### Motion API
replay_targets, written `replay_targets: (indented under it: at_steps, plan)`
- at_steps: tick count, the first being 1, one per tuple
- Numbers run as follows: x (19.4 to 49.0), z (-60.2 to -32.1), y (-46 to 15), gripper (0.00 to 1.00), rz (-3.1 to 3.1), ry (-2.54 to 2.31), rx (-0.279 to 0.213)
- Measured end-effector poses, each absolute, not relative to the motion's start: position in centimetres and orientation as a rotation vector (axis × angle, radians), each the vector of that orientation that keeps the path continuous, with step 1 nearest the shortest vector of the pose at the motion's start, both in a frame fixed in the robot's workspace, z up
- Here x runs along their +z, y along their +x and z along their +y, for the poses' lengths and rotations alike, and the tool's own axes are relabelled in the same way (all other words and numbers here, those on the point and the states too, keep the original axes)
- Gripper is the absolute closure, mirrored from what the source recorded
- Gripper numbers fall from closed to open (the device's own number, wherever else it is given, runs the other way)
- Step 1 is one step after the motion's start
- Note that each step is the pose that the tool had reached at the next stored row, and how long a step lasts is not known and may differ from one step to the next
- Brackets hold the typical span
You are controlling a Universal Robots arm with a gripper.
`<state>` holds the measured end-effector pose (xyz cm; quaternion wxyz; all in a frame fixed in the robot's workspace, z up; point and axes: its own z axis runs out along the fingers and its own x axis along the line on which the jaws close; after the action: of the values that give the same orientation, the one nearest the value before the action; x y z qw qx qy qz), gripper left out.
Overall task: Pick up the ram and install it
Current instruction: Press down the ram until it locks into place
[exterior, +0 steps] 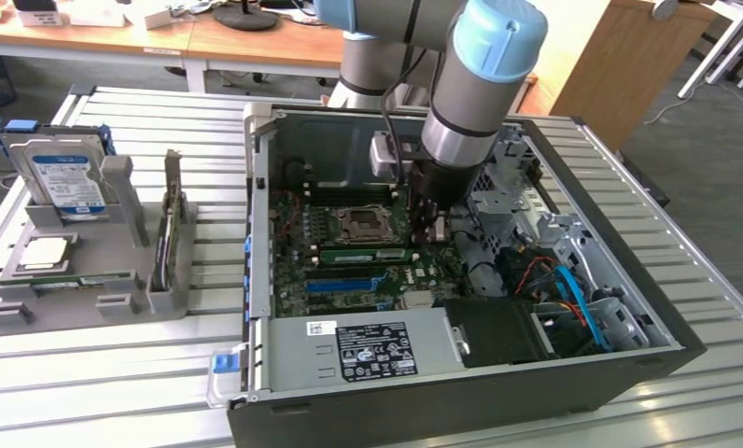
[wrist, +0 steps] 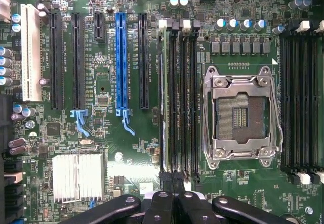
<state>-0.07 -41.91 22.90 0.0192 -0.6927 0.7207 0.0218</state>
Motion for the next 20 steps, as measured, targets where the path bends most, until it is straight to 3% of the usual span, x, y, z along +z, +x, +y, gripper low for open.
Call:
replay_targets:
  at_steps: [20]
  plan:
    - [22.7, -41.92, -0.07, 0.89, 2.237, -2.15, 0.067]
